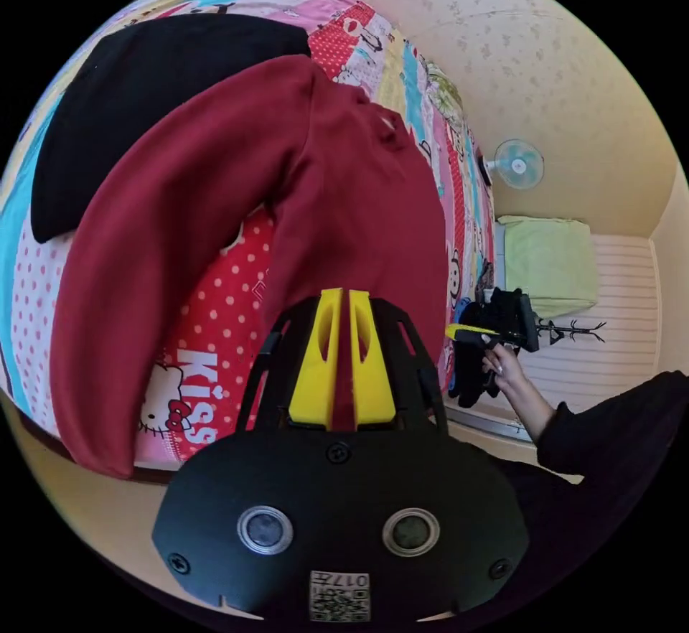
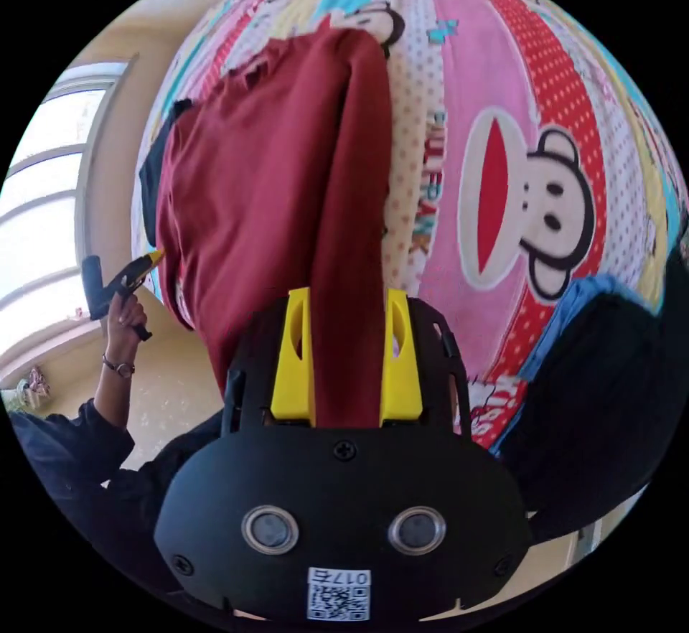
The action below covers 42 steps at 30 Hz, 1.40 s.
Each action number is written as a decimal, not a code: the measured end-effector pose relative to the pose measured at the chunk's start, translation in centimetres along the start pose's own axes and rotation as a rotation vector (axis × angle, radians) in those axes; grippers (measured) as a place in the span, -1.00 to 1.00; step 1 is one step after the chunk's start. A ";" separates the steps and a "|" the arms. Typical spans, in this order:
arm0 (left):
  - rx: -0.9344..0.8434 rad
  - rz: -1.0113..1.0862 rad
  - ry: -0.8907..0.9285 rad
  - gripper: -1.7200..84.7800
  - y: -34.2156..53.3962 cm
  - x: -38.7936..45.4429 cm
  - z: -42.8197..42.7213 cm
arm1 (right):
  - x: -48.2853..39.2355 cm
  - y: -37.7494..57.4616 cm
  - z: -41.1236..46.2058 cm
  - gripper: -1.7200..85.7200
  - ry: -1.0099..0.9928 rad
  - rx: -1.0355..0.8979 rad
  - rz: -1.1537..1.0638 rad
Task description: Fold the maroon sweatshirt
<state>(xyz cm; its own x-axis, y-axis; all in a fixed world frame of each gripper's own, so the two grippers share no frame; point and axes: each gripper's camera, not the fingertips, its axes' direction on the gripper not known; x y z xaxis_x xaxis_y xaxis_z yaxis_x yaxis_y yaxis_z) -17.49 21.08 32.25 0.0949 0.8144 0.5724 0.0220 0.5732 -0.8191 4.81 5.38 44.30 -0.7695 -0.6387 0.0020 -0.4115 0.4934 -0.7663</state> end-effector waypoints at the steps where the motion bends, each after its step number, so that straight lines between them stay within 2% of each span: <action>1: -0.051 0.010 -0.060 -0.96 1.2 -0.6 0.3 | -0.3 0.6 0.7 -0.68 -0.004 -0.045 0.000; 3: -0.152 -0.016 -0.139 -0.96 2.7 -2.5 0.5 | -1.7 1.6 0.6 -0.81 -0.035 -0.141 -0.036; 5: -0.100 -0.013 -0.087 -0.96 4.2 -4.1 -2.3 | -2.6 0.5 -3.6 -0.87 0.010 -0.151 -0.064; 7: -0.060 -0.039 -0.042 -0.94 5.9 -6.5 -6.9 | -3.9 -0.9 -11.2 -0.89 0.130 -0.046 -0.094; 9: -0.061 -0.080 -0.032 -0.90 7.4 -8.5 -10.3 | -5.3 -3.2 -23.1 -0.89 0.367 0.131 -0.091; 10: -0.042 -0.099 -0.021 -0.86 8.6 -9.6 -12.9 | -5.3 -3.8 -25.9 -0.89 0.437 0.177 -0.068; 12: 0.014 -0.128 -0.026 -0.84 10.7 -11.1 -17.1 | -4.3 -5.2 -36.2 -0.87 0.603 0.418 0.101; 15: 0.077 -0.148 -0.073 -0.79 13.7 -13.3 -23.4 | -5.3 -5.2 -41.9 -0.80 0.515 0.591 0.175; 17: 0.074 -0.163 -0.099 -0.75 15.1 -14.9 -26.1 | -8.1 -5.5 -39.9 -0.76 0.423 0.542 0.091; 19: 0.024 -0.177 -0.104 -0.73 16.5 -17.2 -28.0 | -10.8 -6.0 -34.5 -0.74 0.308 0.397 0.013; 21: -0.071 -0.171 -0.102 -0.73 17.1 -18.9 -27.9 | -13.3 -6.2 -24.2 -0.74 0.053 0.129 0.011; 22: -0.093 -0.162 -0.096 -0.73 17.5 -19.9 -27.9 | -14.0 -5.9 -21.4 -0.74 -0.021 0.058 -0.002; 23: -0.069 -0.158 -0.108 -0.73 17.8 -20.3 -28.5 | -15.6 -5.1 -15.9 -0.77 -0.098 -0.091 0.015; 24: -0.041 -0.158 -0.131 -0.76 18.3 -21.1 -29.9 | -17.1 -4.1 -11.8 -0.80 -0.078 -0.207 0.033; 26: -0.062 -0.162 -0.095 -0.83 18.4 -22.5 -32.5 | -19.1 -2.5 -12.3 -0.84 -0.020 -0.094 0.074; 28: -0.141 -0.101 0.021 -0.89 18.7 -23.5 -36.4 | -20.7 -2.6 -14.4 -0.86 -0.012 -0.127 0.081; 30: -0.086 -0.036 -0.032 -0.91 19.9 -23.1 -40.6 | -23.1 -2.4 -18.4 -0.88 0.188 -0.168 -0.020; 31: -0.076 -0.029 -0.009 -0.90 20.6 -23.5 -42.6 | -23.7 -2.1 -19.3 -0.88 0.279 -0.176 -0.051; 32: -0.076 -0.045 0.028 -0.90 20.9 -24.1 -43.3 | -24.8 -1.4 -20.8 -0.89 0.475 -0.184 -0.117; 33: -0.080 -0.104 0.131 -0.89 21.4 -25.7 -44.2 | -25.5 -0.8 -21.7 -0.89 0.574 -0.193 -0.178; 35: -0.031 -0.239 0.246 -0.86 22.6 -28.5 -45.5 | -25.4 -0.6 -21.9 -0.89 0.599 -0.234 -0.177; 38: 0.201 -0.528 0.412 -0.76 25.2 -34.7 -50.0 | -24.7 -1.7 -21.8 -0.88 0.631 -0.296 -0.068; 40: 0.490 -0.783 0.582 -0.68 28.4 -39.8 -53.8 | -25.8 -2.1 -23.7 -0.83 0.604 -0.191 -0.018; 42: 0.654 -0.941 0.663 -0.67 30.5 -42.7 -55.5 | -28.0 -2.8 -26.2 -0.80 0.466 -0.015 0.012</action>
<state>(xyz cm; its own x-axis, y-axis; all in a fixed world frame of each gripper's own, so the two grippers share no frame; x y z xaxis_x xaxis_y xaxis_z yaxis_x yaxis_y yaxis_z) 34.33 -1.18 -19.23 0.7768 -0.0063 0.6297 -0.1166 0.9812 0.1537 14.73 37.34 63.21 -0.9103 -0.3008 0.2843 -0.4055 0.5103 -0.7584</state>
